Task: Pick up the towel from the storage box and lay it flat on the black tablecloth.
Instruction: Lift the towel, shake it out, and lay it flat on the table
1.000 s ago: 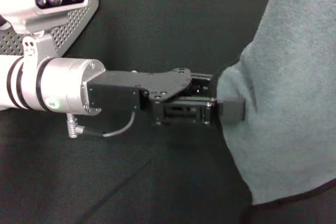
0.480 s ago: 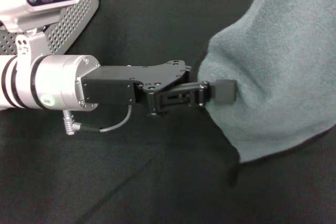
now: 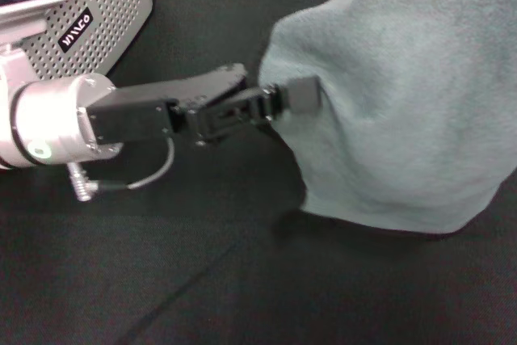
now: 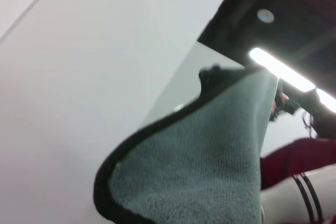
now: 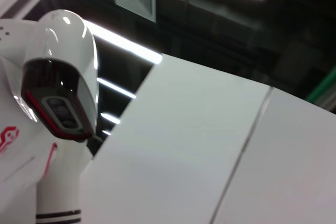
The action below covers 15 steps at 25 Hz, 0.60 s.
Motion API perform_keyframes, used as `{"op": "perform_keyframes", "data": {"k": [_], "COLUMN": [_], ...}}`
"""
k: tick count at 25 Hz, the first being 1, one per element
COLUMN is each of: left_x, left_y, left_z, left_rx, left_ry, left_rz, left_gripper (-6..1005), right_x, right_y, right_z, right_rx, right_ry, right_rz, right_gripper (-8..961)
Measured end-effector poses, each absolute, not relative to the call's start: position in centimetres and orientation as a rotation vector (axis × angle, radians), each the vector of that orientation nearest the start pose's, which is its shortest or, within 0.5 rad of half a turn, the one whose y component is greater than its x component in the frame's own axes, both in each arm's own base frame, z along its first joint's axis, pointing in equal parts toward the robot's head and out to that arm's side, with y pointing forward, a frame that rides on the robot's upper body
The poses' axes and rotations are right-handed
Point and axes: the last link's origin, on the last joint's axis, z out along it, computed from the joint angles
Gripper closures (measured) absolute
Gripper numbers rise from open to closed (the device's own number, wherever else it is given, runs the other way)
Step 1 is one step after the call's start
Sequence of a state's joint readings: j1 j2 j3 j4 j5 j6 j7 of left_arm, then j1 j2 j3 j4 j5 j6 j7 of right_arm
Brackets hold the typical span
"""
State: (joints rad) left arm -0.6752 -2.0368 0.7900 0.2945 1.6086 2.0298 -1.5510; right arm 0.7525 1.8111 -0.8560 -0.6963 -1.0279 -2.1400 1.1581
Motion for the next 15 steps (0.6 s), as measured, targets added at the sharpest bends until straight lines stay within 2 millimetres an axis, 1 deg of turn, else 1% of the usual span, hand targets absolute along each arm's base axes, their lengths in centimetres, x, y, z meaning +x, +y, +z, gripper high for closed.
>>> {"op": "perform_keyframes", "data": {"k": [1,3,4,5,6,8,11,13,15], "left_x": [-18.2,-18.6,-19.0,-19.3,-19.5,-19.8,-20.1,-20.0,-19.7], "left_y": [29.6,29.6,29.7,29.7,29.8,30.0,30.1,30.3,30.5], "left_z": [0.5,1.1,1.5,1.9,2.3,2.9,3.6,4.0,4.2], "left_rx": [-2.901,-2.863,-2.835,-2.814,-2.789,-2.751,-2.731,-2.741,-2.754], "left_ry": [-0.844,-0.844,-0.844,-0.846,-0.844,-0.836,-0.807,-0.78,-0.756], "left_rz": [-1.695,-1.708,-1.718,-1.723,-1.734,-1.751,-1.749,-1.734,-1.728], "left_gripper": [977,977,977,977,977,978,978,978,978], "right_x": [11.9,12.7,13.8,14.4,14.4,16.1,18.9,20.1,21.3], "right_y": [33.3,33.1,32.9,32.9,32.9,32.8,32.8,32.6,32.2], "right_z": [17.4,17.5,17.5,17.4,17.4,17.1,15.7,14.6,12.6], "right_rx": [-2.364,-2.357,-2.344,-2.34,-2.34,-2.333,-2.338,-2.347,-2.368], "right_ry": [-0.794,-0.755,-0.695,-0.653,-0.653,-0.53,-0.277,-0.159,-0.022], "right_rz": [1.674,1.665,1.661,1.661,1.661,1.661,1.634,1.622,1.61], "right_gripper": [945,945,945,946,946,946,945,945,944]}}
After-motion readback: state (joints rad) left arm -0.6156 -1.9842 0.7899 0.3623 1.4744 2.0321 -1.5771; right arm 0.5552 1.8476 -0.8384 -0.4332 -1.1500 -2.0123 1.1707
